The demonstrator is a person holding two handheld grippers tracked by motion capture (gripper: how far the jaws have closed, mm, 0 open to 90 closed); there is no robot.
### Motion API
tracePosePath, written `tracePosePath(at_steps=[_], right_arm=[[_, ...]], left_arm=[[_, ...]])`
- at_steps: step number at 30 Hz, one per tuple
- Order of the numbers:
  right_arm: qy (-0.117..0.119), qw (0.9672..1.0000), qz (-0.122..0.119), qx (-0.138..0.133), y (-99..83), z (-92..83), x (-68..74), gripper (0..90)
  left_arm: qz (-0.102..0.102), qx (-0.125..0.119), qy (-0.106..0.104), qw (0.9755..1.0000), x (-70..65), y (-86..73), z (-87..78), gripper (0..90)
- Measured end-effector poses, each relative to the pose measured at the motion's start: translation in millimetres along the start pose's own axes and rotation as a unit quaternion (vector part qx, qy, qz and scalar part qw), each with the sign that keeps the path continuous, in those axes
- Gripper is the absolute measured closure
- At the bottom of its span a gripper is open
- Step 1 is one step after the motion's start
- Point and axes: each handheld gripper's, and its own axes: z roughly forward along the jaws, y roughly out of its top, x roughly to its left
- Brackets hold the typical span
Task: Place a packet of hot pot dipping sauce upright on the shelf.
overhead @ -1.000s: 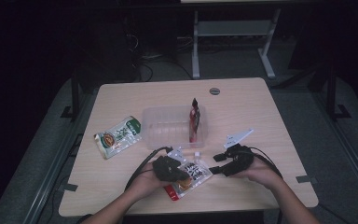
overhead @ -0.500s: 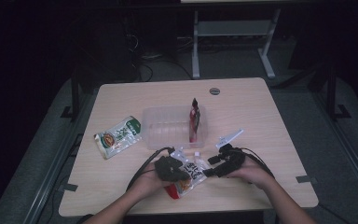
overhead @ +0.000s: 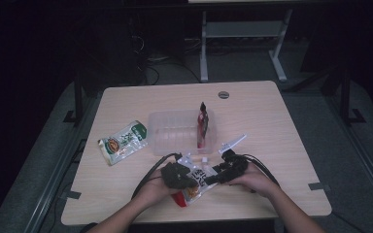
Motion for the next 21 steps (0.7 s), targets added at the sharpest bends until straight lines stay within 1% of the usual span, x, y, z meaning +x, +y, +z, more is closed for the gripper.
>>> tracePosePath(at_steps=[1,2,3,4,5,6,7,8,9,10,11,12,13,14,15,18,20,21], right_arm=[[0.000,1.0000,0.000,0.000,0.0,0.0,0.0,46.3],[0.017,0.9998,0.012,0.002,0.0,1.8,1.5,48.4],[0.025,0.9996,0.013,0.004,-0.1,3.6,2.1,49.2],[0.030,0.9994,0.014,0.000,0.0,6.1,2.4,49.7],[0.028,0.9995,0.015,0.005,1.2,6.3,3.5,52.3],[0.027,0.9994,0.019,0.008,2.2,6.9,2.8,56.6],[0.027,0.9994,0.019,0.008,2.2,6.9,2.8,56.6],[0.037,0.9990,0.026,0.002,1.5,8.2,-1.5,61.8],[0.037,0.9990,0.026,0.002,1.5,8.2,-1.5,61.8],[0.038,0.9988,0.031,0.002,1.6,8.4,-1.8,63.8],[0.039,0.9987,0.032,-0.001,1.6,8.8,-2.0,66.8],[0.038,0.9991,0.017,-0.008,2.5,7.6,-0.1,71.6],[0.038,0.9991,0.017,-0.008,2.5,7.6,-0.1,71.6],[0.032,0.9995,0.004,-0.005,4.0,6.4,2.7,75.3],[0.032,0.9995,0.004,-0.005,4.0,6.4,2.7,75.3],[0.023,0.9996,-0.012,-0.006,5.0,6.2,5.5,78.9],[0.023,0.9996,-0.014,-0.005,6.1,5.5,7.5,81.4],[0.024,0.9995,-0.018,-0.007,6.6,5.5,8.1,83.5]], left_arm=[[-0.002,0.000,-0.001,1.0000,-0.3,-0.1,0.1,90.0],[-0.002,-0.001,-0.001,1.0000,-0.4,-0.1,0.2,90.0],[-0.002,-0.001,-0.001,1.0000,-0.2,-0.1,0.2,90.0],[-0.002,-0.001,-0.001,1.0000,-0.2,-0.2,0.1,90.0],[0.000,-0.001,0.000,1.0000,0.2,-0.1,0.1,90.0],[-0.003,-0.001,-0.002,1.0000,0.0,-0.3,0.1,90.0],[-0.002,-0.002,-0.002,1.0000,0.1,-0.4,0.1,90.0],[-0.002,-0.002,-0.002,1.0000,0.2,-0.5,0.1,90.0],[-0.001,-0.002,-0.002,1.0000,0.2,-0.5,0.1,90.0],[0.000,-0.002,-0.002,1.0000,0.3,-0.6,0.0,90.0],[0.000,-0.003,-0.003,1.0000,0.5,-0.7,0.1,90.0],[-0.001,-0.004,-0.003,1.0000,0.4,-1.0,0.1,90.0],[0.001,-0.004,-0.002,1.0000,0.6,-1.2,-0.1,90.0],[0.001,-0.005,-0.002,1.0000,0.8,-1.6,-0.3,90.0],[0.001,-0.005,-0.002,1.0000,0.8,-1.6,-0.3,90.0],[0.002,-0.005,-0.003,1.0000,0.6,-2.2,-1.1,90.0],[0.008,-0.007,0.001,0.9999,0.5,-2.5,-3.0,90.0],[0.007,-0.008,0.001,0.9999,0.3,-2.6,-4.1,90.0]])
